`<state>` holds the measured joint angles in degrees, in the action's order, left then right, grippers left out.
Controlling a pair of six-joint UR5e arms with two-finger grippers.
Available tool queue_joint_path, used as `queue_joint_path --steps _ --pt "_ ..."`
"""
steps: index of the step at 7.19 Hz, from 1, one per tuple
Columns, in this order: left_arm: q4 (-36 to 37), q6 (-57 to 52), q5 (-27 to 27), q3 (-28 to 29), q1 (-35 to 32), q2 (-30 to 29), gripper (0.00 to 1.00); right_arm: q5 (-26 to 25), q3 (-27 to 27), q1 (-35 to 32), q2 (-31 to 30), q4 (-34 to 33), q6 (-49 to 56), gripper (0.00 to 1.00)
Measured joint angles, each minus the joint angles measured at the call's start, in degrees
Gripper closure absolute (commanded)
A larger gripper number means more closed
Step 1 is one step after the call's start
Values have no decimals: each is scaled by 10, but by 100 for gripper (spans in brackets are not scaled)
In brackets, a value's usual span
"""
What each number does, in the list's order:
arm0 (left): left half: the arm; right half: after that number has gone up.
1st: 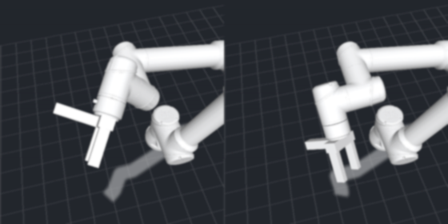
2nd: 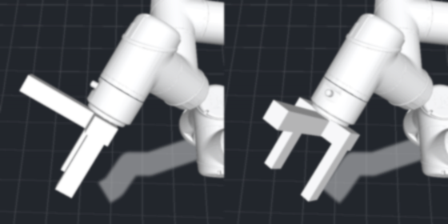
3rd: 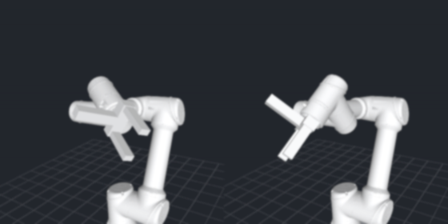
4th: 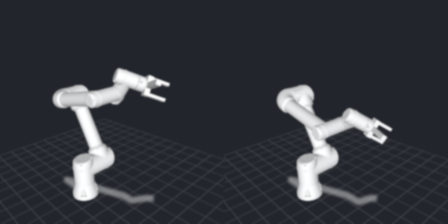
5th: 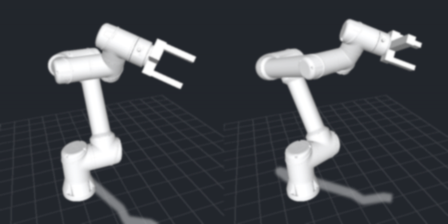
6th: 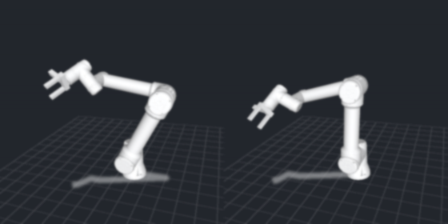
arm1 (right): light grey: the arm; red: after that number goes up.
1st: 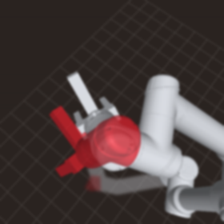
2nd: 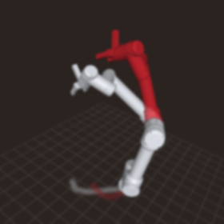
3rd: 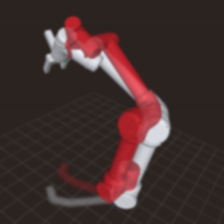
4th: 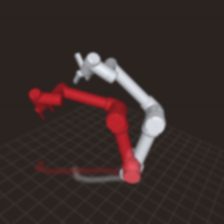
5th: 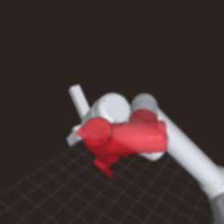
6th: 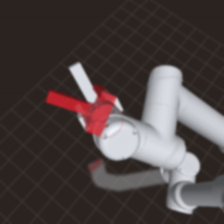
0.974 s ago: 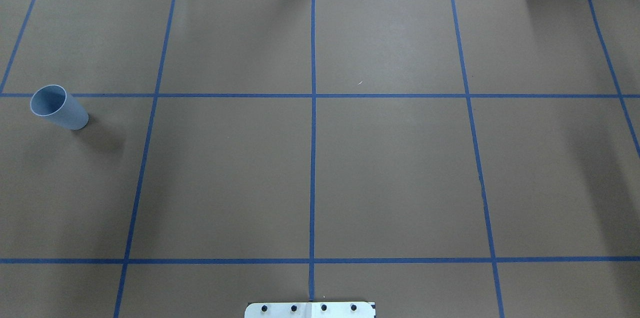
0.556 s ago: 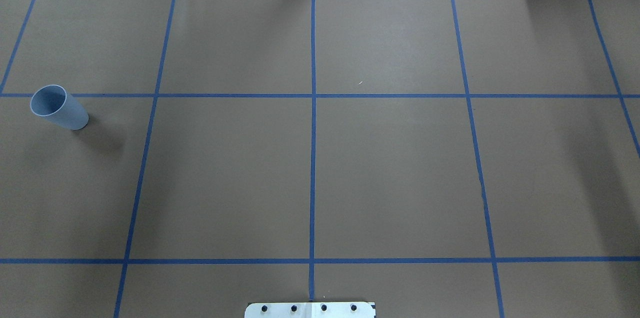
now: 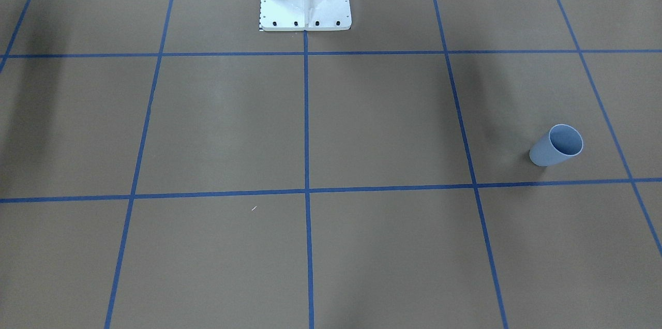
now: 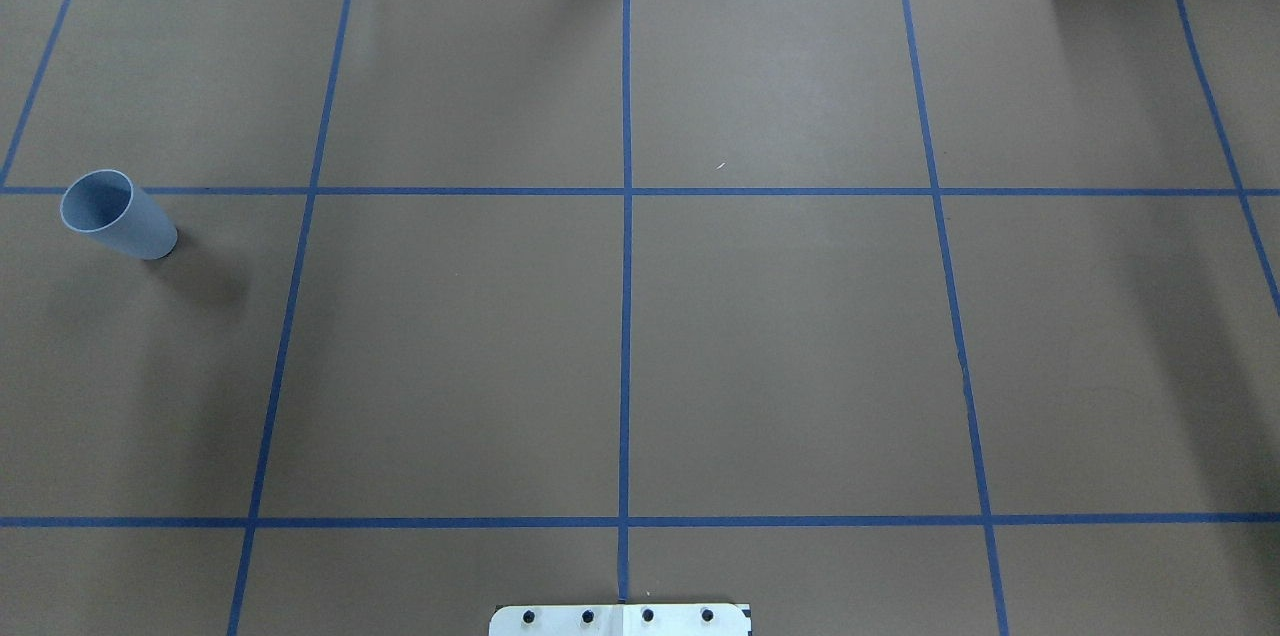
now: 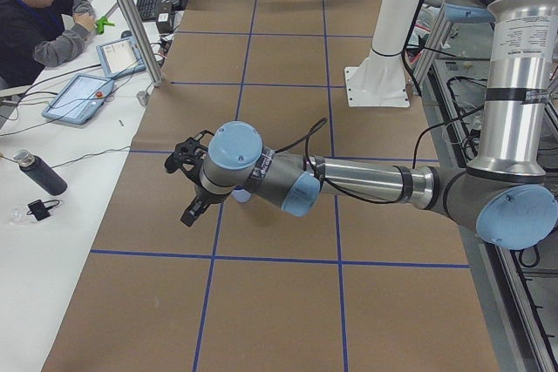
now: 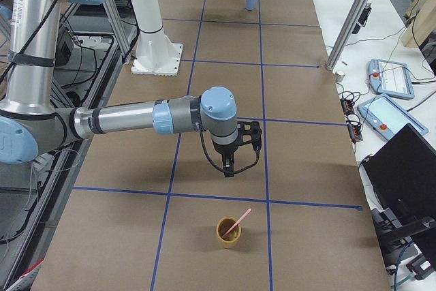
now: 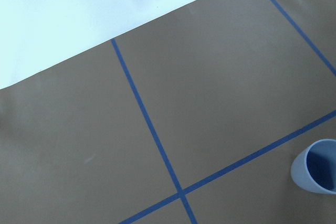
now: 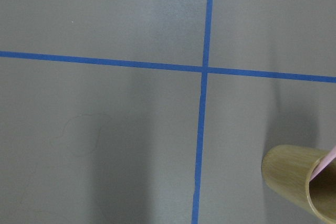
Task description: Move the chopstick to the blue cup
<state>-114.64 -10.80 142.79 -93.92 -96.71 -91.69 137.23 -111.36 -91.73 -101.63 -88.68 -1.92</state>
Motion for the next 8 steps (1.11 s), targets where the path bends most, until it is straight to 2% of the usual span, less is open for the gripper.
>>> queue_joint_path --steps 1,3,4,6,8 --pt "-42 10 17 9 10 10 1 18 2 -3 0 30 -6 0" --pt "-132 129 15 13 105 21 1 29 4 7 -1 87 -65 0" --pt "-157 207 -20 12 160 19 1 22 4 25 -1 104 -109 0" --pt "-189 348 -132 18 251 16 2 -28 3 83 -4 146 -216 0" --pt "-194 416 -177 39 290 11 5 -65 4 116 -9 168 -260 0"
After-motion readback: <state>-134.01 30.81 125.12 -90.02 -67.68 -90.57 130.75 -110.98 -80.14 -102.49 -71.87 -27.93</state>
